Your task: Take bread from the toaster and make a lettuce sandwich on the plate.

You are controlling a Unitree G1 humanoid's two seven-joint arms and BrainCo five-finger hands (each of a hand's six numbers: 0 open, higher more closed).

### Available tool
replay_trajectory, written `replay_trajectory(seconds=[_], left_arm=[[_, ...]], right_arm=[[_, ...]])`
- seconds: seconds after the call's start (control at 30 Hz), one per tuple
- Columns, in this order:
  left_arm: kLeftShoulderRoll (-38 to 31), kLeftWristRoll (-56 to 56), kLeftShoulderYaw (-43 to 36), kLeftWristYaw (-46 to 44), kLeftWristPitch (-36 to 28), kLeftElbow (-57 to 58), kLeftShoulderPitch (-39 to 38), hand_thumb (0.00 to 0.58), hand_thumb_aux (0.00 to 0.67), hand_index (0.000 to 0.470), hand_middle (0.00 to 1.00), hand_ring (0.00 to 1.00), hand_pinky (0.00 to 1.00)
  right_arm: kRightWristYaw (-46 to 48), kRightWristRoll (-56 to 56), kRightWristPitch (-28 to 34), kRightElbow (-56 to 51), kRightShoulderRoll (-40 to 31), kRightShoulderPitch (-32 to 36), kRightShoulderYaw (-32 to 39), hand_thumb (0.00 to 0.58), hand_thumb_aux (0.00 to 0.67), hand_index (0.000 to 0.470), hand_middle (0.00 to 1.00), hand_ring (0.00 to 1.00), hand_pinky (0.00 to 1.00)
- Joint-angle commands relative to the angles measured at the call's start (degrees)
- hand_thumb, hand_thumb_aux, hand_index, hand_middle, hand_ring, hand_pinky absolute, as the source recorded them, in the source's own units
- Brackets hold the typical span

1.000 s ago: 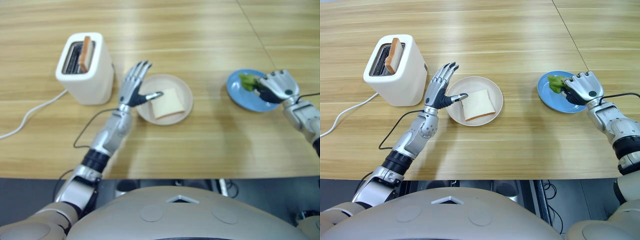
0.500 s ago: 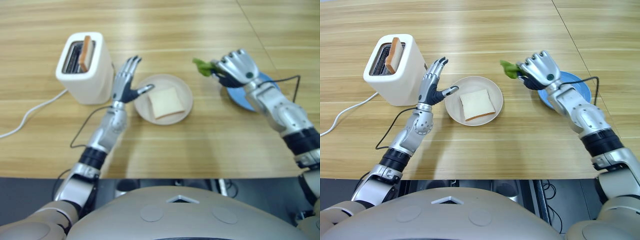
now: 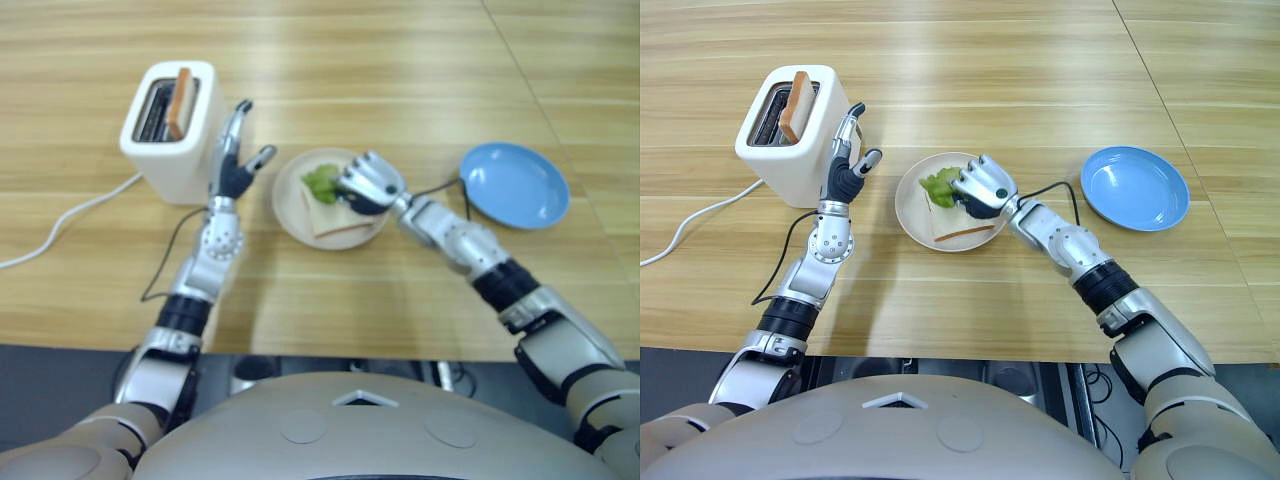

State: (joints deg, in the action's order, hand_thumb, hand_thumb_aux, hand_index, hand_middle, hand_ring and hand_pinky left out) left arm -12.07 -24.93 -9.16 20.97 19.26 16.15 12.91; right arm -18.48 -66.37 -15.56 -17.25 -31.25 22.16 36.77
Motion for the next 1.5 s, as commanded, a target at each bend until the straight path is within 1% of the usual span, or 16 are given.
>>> replay_trajectory(seconds=[0.03, 0.2, 0.23, 0.27, 0.3, 0.33, 0.37, 0.4, 0.6, 0.77, 0.9, 0.97, 1.03, 1.13, 1.27, 1.5], left_arm=[[0.2, 0.2, 0.5, -0.7, 0.1, 1.5, -0.4, 0.0, 0.0, 0.0, 0.0, 0.0, 0.0], [0.3, -0.3, 0.3, -0.5, 0.1, 2.1, -0.1, 0.0, 0.0, 0.0, 0.0, 0.0, 0.0], [0.3, -0.3, 0.3, -0.5, 0.1, 2.1, -0.1, 0.0, 0.0, 0.0, 0.0, 0.0, 0.0], [0.2, -0.3, 0.3, -0.5, 0.2, 2.1, -0.1, 0.0, 0.0, 0.0, 0.0, 0.0, 0.0], [0.2, -0.4, 0.3, -0.5, 0.2, 2.0, 0.0, 0.0, 0.0, 0.0, 0.0, 0.0, 0.0], [0.2, -0.4, 0.3, -0.5, 0.2, 2.0, 0.0, 0.0, 0.0, 0.0, 0.0, 0.0, 0.0], [0.1, -0.6, 0.2, -0.4, 0.1, 2.1, -0.1, 0.0, 0.0, 0.0, 0.0, 0.0, 0.0], [0.0, -0.9, 0.2, -0.3, 0.1, 2.1, -0.1, 0.0, 0.0, 0.0, 0.0, 0.0, 0.0], [-0.2, -1.9, 0.2, -0.2, 0.0, 1.4, -0.5, 0.0, 0.0, 0.0, 0.0, 0.0, 0.0], [-1.1, -3.3, 1.1, 0.2, -0.1, -3.0, -1.4, 0.0, 0.0, 0.0, 0.0, 0.0, 0.0], [-4.3, -15.2, 4.3, 3.4, -4.2, -21.0, -4.8, 0.0, 0.0, 0.0, 0.0, 0.0, 0.0], [-6.0, -20.3, 8.3, 3.2, -8.4, -30.2, -5.3, 0.0, 0.0, 0.0, 0.0, 0.0, 0.0], [-7.8, -23.8, 12.3, 1.3, -14.0, -34.3, -4.4, 0.0, 0.0, 0.0, 0.0, 0.0, 0.0], [-11.1, -27.3, 15.6, -2.0, -20.7, -31.8, -2.2, 0.0, 0.0, 0.0, 0.0, 0.0, 0.0], [-15.2, -28.2, 15.7, -5.8, -27.3, -19.5, 1.9, 0.0, 0.0, 0.0, 0.0, 0.0, 0.0], [-16.9, -25.2, 12.0, -8.8, -31.3, -2.4, 6.3, 0.0, 0.0, 0.0, 0.0, 0.0, 0.0]], right_arm=[[0.9, -0.4, -0.3, 1.6, -0.7, -1.5, 0.3, 0.58, 0.67, 0.46, 1.0, 1.0, 1.0], [1.9, -0.2, -0.2, 3.3, -2.3, -2.0, -0.8, 0.58, 0.67, 0.46, 1.0, 1.0, 1.0], [2.1, -0.2, -0.2, 3.4, -2.4, -2.1, -0.9, 0.58, 0.67, 0.46, 0.89, 0.89, 0.89], [2.3, 0.0, -0.2, 3.5, -2.5, -2.2, -1.2, 0.58, 0.67, 0.46, 0.6, 0.6, 0.6], [2.3, 0.1, 0.0, 3.7, -2.6, -2.4, -1.4, 0.58, 0.67, 0.46, 0.6, 0.6, 0.6], [2.4, 0.2, 0.1, 3.9, -2.6, -2.6, -1.6, 0.52, 0.455, 0.312, 0.0, 0.0, 0.0], [3.0, 0.3, 0.4, 4.2, -2.7, -2.8, -1.8, 0.304, 0.208, 0.143, 0.0, 0.0, 0.0], [3.4, 0.5, 0.6, 4.6, -2.8, -3.1, -2.0, 0.0, 0.0, 0.0, 0.0, 0.0, 0.0], [5.2, 1.5, 1.9, 7.6, -3.9, -4.8, -4.5, 0.0, 0.0, 0.0, 0.0, 0.0, 0.0], [7.9, 2.8, 3.2, 14.1, -6.6, -7.2, -8.8, 0.0, 0.0, 0.0, 0.0, 0.0, 0.0], [9.6, 5.1, 4.2, 21.1, -7.5, -8.6, -13.5, 0.0, 0.0, 0.0, 0.0, 0.0, 0.0], [9.6, 7.1, 4.8, 23.8, -6.9, -9.4, -16.1, 0.0, 0.0, 0.0, 0.0, 0.0, 0.0], [9.2, 9.0, 5.2, 25.0, -5.8, -10.3, -18.3, 0.0, 0.0, 0.0, 0.0, 0.0, 0.0], [8.9, 11.4, 5.4, 24.3, -4.2, -10.9, -20.1, 0.0, 0.0, 0.0, 0.0, 0.0, 0.0], [8.9, 14.2, 4.3, 21.1, -2.4, -10.4, -20.8, 0.0, 0.0, 0.0, 0.0, 0.0, 0.0], [8.9, 15.9, 2.7, 19.2, -1.8, -9.7, -21.2, 0.0, 0.0, 0.0, 0.0, 0.0, 0.0]])
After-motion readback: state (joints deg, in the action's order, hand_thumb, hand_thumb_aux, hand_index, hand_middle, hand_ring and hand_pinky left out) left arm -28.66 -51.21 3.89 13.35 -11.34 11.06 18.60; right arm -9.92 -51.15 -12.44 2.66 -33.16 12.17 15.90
